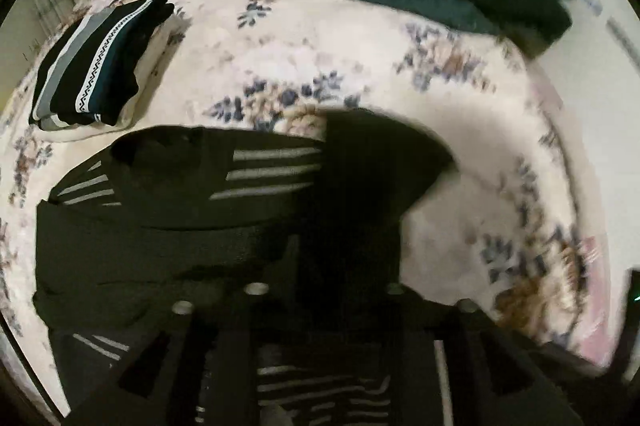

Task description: Fold small clothes

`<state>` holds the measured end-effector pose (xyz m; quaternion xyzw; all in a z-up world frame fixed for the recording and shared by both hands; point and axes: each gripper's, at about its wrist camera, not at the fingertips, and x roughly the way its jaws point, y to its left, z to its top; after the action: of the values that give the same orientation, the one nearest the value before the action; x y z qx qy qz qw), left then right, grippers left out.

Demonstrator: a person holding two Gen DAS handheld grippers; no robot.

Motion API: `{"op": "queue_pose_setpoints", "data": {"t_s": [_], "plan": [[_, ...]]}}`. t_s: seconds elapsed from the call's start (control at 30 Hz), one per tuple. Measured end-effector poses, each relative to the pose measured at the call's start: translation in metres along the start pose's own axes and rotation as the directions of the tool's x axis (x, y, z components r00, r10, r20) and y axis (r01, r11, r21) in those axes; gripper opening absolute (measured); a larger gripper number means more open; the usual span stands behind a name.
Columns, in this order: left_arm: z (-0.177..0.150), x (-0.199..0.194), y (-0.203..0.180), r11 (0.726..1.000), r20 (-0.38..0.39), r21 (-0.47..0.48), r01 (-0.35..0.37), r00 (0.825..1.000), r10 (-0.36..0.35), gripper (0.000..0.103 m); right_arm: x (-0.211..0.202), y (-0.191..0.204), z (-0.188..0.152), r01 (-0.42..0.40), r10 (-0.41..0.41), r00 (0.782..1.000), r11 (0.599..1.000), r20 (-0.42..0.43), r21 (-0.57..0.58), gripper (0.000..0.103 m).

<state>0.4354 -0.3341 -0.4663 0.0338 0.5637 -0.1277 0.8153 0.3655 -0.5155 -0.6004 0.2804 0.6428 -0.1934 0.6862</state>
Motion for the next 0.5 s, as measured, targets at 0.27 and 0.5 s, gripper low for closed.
{"op": "queue_pose_setpoints", "data": {"t_s": [0.27, 0.5], "plan": [[-0.108, 0.012, 0.072, 0.977, -0.119, -0.01, -0.215, 0.97, 0.212, 0.091, -0.006, -0.011, 0.014, -0.317, 0.319, 0.936, 0.948, -0.148, 0.039, 0.094], [-0.212, 0.023, 0.199, 0.893, -0.326, -0.183, -0.412, 0.882, 0.34, 0.094, 0.028, 0.11, 0.03, -0.464, 0.445, 0.867, 0.885, -0.225, -0.035, 0.079]]}}
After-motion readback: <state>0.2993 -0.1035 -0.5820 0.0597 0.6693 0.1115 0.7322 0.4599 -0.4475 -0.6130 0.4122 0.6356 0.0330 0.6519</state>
